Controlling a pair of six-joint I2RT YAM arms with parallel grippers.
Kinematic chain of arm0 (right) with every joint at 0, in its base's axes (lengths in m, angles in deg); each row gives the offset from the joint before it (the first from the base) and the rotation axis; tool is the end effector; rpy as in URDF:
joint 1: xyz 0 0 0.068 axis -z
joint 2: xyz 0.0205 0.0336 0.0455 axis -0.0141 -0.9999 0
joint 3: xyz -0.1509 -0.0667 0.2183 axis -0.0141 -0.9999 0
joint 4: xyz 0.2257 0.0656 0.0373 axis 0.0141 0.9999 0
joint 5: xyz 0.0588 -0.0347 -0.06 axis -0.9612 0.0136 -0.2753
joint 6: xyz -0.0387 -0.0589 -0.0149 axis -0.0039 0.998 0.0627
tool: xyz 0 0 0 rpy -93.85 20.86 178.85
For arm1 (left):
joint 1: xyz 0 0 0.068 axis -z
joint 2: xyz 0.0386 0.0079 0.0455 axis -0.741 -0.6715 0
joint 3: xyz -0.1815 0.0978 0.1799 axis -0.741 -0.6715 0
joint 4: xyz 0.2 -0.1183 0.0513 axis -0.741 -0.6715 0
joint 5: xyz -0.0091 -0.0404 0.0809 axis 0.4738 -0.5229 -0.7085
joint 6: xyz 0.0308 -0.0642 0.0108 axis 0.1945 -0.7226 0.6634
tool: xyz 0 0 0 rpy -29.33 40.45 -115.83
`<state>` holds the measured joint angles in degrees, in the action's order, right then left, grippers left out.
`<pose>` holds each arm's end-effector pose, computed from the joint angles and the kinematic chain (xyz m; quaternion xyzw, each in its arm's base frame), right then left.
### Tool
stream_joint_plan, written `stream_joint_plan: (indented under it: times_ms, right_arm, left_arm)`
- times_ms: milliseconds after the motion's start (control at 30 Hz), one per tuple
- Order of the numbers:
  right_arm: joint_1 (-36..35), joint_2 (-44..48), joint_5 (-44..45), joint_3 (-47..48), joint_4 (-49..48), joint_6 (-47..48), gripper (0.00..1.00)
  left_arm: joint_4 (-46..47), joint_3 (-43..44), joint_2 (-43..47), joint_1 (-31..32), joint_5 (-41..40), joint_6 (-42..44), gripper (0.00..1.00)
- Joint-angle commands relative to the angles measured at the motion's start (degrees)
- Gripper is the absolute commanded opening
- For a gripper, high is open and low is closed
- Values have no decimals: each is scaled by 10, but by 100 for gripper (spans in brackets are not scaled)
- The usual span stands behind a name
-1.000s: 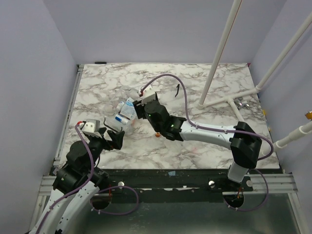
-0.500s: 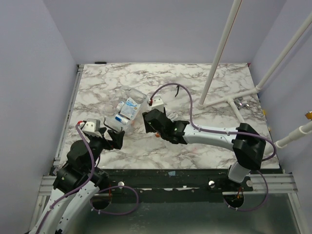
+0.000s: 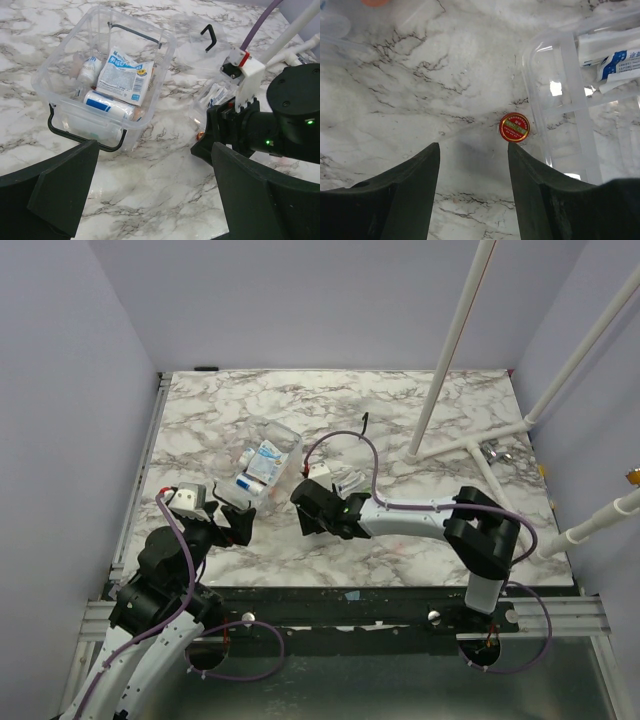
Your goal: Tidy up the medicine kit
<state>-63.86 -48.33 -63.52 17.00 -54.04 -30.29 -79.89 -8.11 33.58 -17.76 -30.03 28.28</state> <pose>0.1906 0.3242 0.1850 -0.1594 0.9135 0.1238 0.3532 0.0638 -0.0249 0.2757 0.0077 0.7625 -0.2133 0.6107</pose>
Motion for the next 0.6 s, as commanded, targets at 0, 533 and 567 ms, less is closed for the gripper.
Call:
stream_joint_plan:
  times_ms: [0,533,567]
  right_arm:
    - [-1,-40,-5,15,39,-33,60]
    - [-1,-55,66,20,65,-50,60]
    - [-1,-55,72,21,69,-51,60]
  left_arm:
    - [1,2,-1,-3,-1,4,98]
    - [2,2,-2,-4,0,4,98]
    - [2,2,-2,-4,0,4,98]
